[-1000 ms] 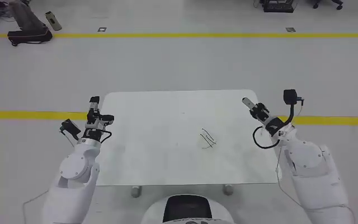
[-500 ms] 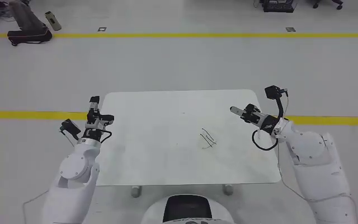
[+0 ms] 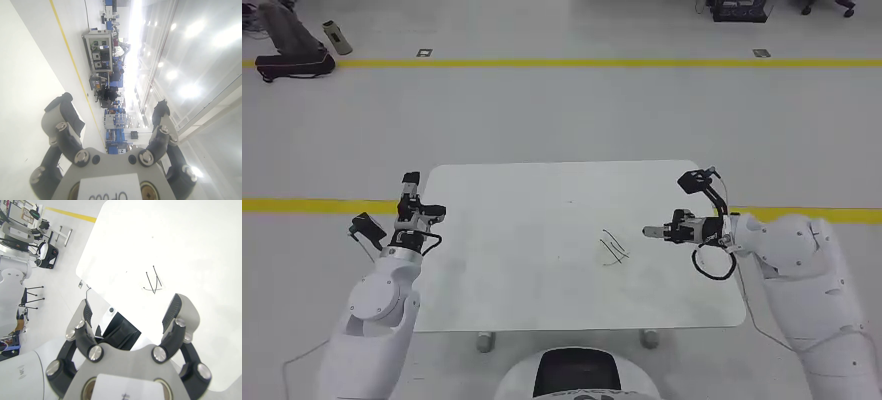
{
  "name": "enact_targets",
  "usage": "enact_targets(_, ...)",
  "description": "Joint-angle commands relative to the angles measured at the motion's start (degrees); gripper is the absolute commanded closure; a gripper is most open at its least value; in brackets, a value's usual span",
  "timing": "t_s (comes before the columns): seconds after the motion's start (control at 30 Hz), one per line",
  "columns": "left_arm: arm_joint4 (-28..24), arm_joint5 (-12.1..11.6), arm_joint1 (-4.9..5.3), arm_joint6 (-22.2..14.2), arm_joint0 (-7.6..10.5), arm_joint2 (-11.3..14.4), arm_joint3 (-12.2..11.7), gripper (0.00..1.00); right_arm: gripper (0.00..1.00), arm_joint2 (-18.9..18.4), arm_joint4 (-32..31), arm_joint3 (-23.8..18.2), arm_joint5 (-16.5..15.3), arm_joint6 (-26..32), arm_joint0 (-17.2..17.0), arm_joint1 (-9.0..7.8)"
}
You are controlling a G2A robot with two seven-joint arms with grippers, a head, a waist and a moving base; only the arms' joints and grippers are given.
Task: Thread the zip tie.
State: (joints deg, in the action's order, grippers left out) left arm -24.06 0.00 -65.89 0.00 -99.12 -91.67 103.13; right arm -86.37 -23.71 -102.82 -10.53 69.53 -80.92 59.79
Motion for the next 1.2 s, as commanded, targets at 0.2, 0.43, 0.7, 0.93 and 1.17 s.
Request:
enact_targets(0.2, 0.0, 0.0, 0.0, 0.0, 0.0, 0.0, 0.0, 0.0, 0.0, 4.98, -3.68, 3.57, -3.82, 2.62, 6.13, -0.08)
enact_targets(0.43, 0.0, 0.0, 0.0, 0.0, 0.0, 0.0, 0.0, 0.0, 0.0, 14.59, -4.78, 12.14, -6.92, 5.03, 15.6, 0.82)
enact_targets(0.7, 0.0, 0.0, 0.0, 0.0, 0.0, 0.0, 0.0, 0.0, 0.0, 19.83, -5.36, 16.87, -8.53, 4.8, 18.65, 1.48)
enact_targets(0.93, 0.0, 0.0, 0.0, 0.0, 0.0, 0.0, 0.0, 0.0, 0.0, 19.83, -5.36, 16.87, -8.53, 4.8, 18.65, 1.48)
enact_targets(1.17, 0.0, 0.0, 0.0, 0.0, 0.0, 0.0, 0.0, 0.0, 0.0, 24.1, -7.5, 17.31, -8.95, 2.7, 20.14, 1.66)
